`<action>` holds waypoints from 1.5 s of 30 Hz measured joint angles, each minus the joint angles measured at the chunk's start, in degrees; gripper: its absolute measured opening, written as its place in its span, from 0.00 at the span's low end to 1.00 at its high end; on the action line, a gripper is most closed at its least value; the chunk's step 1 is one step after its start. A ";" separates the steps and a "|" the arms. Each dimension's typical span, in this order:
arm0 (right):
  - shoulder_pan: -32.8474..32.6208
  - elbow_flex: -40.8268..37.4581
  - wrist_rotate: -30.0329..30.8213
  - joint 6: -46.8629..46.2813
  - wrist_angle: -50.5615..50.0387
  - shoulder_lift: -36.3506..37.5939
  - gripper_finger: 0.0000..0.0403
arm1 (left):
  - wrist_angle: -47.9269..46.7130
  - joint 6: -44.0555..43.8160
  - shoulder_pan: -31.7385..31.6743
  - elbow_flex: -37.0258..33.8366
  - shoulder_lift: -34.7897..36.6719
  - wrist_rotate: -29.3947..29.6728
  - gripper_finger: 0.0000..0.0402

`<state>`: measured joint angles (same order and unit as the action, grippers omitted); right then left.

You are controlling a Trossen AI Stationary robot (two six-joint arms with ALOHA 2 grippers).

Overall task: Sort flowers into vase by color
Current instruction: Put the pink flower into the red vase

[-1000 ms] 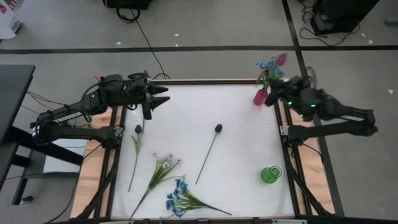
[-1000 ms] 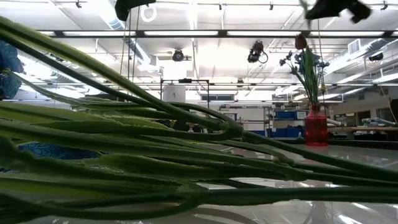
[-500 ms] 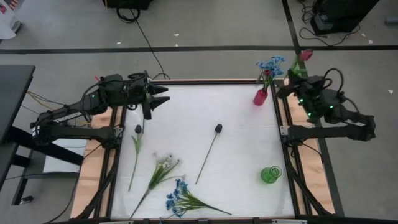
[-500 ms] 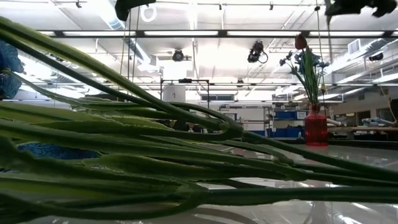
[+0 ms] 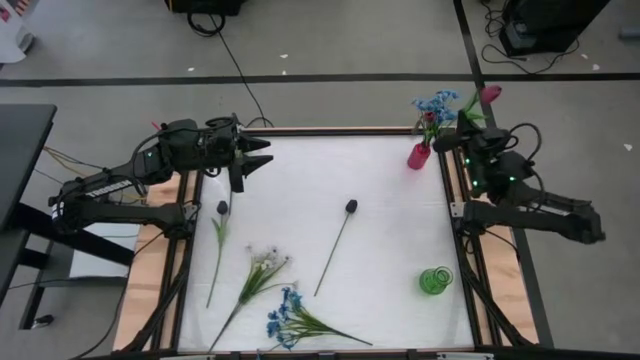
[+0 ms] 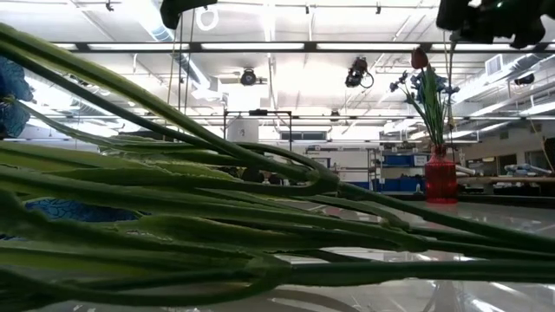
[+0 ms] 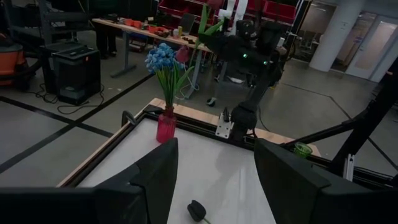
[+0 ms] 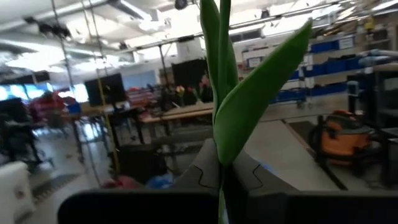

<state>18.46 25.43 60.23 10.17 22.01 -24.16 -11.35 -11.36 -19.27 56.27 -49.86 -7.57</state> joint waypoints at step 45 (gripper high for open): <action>9.09 -0.26 -6.03 -24.59 -12.70 -17.95 0.13 | 0.00 0.00 -0.02 0.00 0.00 0.00 0.54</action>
<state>27.55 25.17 54.19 -14.42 9.32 -42.11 -11.35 -11.36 -19.29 56.27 -49.86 -7.57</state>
